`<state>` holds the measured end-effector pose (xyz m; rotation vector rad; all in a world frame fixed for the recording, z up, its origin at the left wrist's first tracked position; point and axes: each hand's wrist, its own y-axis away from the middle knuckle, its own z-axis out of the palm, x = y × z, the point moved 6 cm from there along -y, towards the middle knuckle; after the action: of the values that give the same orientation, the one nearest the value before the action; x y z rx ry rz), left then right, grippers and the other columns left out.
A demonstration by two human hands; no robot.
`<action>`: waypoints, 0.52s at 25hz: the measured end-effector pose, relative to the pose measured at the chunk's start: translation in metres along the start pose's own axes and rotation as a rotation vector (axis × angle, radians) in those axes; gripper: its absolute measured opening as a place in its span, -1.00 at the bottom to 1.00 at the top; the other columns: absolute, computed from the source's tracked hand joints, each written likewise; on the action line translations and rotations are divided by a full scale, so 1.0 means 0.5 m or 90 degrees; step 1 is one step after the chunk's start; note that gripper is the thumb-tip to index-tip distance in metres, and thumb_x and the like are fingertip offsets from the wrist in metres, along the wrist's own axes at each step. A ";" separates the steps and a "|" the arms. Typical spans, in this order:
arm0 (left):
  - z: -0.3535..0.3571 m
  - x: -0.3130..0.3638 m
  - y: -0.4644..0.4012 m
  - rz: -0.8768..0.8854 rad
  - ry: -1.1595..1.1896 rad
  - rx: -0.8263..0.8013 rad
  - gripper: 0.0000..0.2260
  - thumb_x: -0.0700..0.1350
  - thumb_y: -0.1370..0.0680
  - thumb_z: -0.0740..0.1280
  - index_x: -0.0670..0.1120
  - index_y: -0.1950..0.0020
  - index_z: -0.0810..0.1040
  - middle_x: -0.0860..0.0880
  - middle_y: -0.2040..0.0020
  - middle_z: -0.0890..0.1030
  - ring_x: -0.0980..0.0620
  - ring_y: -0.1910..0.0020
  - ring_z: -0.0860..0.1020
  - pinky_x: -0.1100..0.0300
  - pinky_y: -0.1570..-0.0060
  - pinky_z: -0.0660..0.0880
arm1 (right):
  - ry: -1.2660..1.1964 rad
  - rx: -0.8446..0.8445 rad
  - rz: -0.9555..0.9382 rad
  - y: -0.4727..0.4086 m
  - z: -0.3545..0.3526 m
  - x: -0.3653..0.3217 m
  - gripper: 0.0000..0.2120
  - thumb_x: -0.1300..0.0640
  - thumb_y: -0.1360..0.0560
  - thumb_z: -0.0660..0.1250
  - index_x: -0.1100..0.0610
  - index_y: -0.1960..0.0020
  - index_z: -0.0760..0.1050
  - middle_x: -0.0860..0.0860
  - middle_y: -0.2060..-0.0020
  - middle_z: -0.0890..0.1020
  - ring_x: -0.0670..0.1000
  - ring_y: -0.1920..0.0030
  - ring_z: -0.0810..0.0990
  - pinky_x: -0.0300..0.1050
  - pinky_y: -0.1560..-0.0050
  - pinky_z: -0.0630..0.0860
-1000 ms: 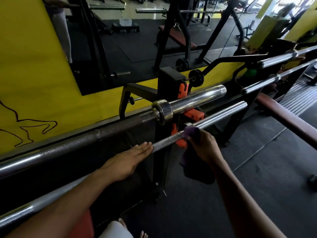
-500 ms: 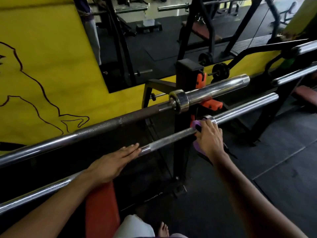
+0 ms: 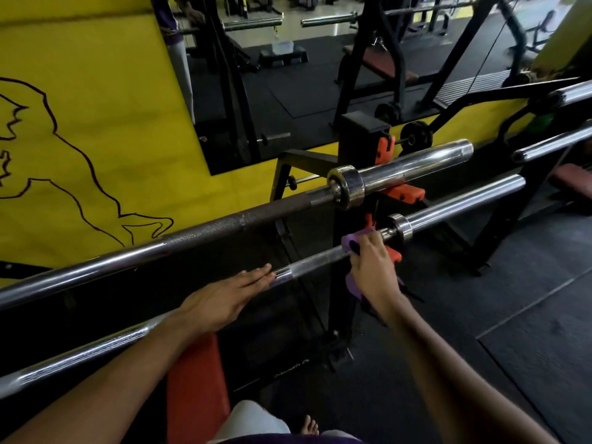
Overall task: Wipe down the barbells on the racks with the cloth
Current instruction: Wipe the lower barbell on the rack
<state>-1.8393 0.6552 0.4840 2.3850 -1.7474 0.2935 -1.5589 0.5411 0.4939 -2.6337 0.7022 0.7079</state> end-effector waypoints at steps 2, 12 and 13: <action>0.010 -0.009 -0.001 0.002 0.001 -0.028 -0.34 -0.24 -0.64 0.24 0.13 -0.66 0.07 0.17 -0.65 0.00 0.19 -0.55 0.16 0.37 -0.51 0.00 | -0.044 0.008 0.001 0.035 0.048 -0.034 -0.70 0.24 -0.54 0.33 0.18 -0.28 0.51 0.08 -0.36 0.40 0.12 -0.33 0.43 -0.05 -0.40 0.37; 0.004 -0.009 0.000 -0.020 0.009 -0.074 -0.35 -0.21 -0.70 0.10 0.23 -0.63 -0.16 0.26 -0.60 -0.26 0.21 -0.51 -0.10 0.39 -0.41 -0.09 | 0.119 -0.103 -0.206 0.113 0.150 -0.136 -0.27 0.06 -0.48 0.44 0.00 -0.56 0.20 0.00 -0.53 0.27 0.11 -0.45 0.30 0.13 -0.39 0.36; 0.006 -0.012 0.001 -0.018 0.012 -0.081 -0.34 -0.20 -0.70 0.10 0.25 -0.62 -0.18 0.28 -0.59 -0.28 0.21 -0.50 -0.11 0.41 -0.39 -0.10 | 0.152 -0.099 -0.212 0.104 0.138 -0.117 -0.23 0.08 -0.41 0.49 0.02 -0.54 0.24 0.01 -0.50 0.31 0.12 -0.38 0.36 0.13 -0.29 0.45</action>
<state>-1.8413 0.6597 0.4797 2.3083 -1.6696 0.1943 -1.6569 0.5490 0.4591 -2.9095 0.2598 0.3692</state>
